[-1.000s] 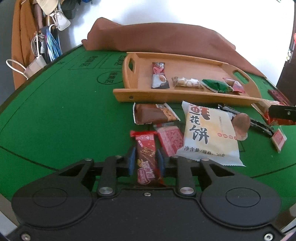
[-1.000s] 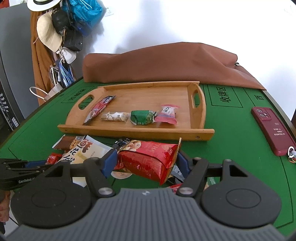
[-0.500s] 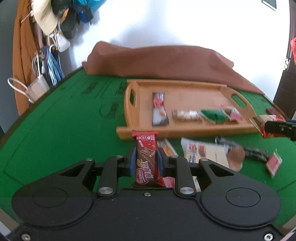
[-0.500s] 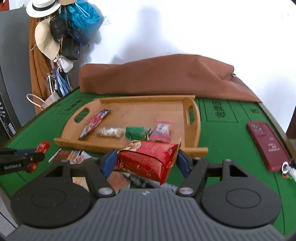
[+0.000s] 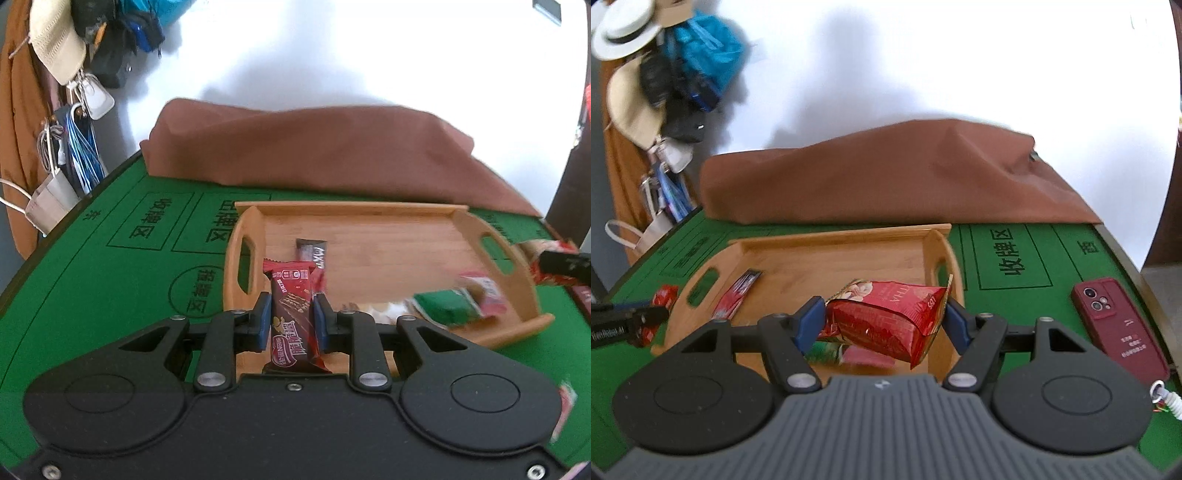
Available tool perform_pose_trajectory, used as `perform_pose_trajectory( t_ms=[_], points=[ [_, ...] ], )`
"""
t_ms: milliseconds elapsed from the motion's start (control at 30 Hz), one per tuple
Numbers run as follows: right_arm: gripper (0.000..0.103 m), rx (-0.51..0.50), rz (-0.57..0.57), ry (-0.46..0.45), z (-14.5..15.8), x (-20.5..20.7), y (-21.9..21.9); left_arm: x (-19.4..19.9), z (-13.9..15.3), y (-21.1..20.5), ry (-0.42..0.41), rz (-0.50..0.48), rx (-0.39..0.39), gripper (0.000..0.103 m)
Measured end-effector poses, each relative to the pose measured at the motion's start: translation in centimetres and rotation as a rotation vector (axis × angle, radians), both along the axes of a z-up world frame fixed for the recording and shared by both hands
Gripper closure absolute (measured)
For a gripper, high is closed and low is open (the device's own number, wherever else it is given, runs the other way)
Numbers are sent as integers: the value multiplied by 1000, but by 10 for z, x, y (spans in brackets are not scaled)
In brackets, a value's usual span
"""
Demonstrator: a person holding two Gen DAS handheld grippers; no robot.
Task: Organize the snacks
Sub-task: 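Carry both snacks onto the wooden tray and open both tools to release them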
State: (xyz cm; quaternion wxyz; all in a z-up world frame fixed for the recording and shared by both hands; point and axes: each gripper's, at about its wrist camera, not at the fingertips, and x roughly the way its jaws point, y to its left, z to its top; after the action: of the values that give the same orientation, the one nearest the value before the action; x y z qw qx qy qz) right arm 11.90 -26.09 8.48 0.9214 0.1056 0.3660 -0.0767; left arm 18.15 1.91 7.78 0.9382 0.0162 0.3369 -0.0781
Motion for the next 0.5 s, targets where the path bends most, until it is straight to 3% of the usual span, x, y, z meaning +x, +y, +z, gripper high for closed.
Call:
perform_pose_trajectory(
  t_ms=[200, 500],
  points=[
    [33, 35, -40, 75, -24, 38, -17, 46, -27, -6, 69, 30, 43, 80],
    [33, -19, -49, 135, -50, 79, -12, 67, -52, -8, 126, 55, 42, 80]
  ],
)
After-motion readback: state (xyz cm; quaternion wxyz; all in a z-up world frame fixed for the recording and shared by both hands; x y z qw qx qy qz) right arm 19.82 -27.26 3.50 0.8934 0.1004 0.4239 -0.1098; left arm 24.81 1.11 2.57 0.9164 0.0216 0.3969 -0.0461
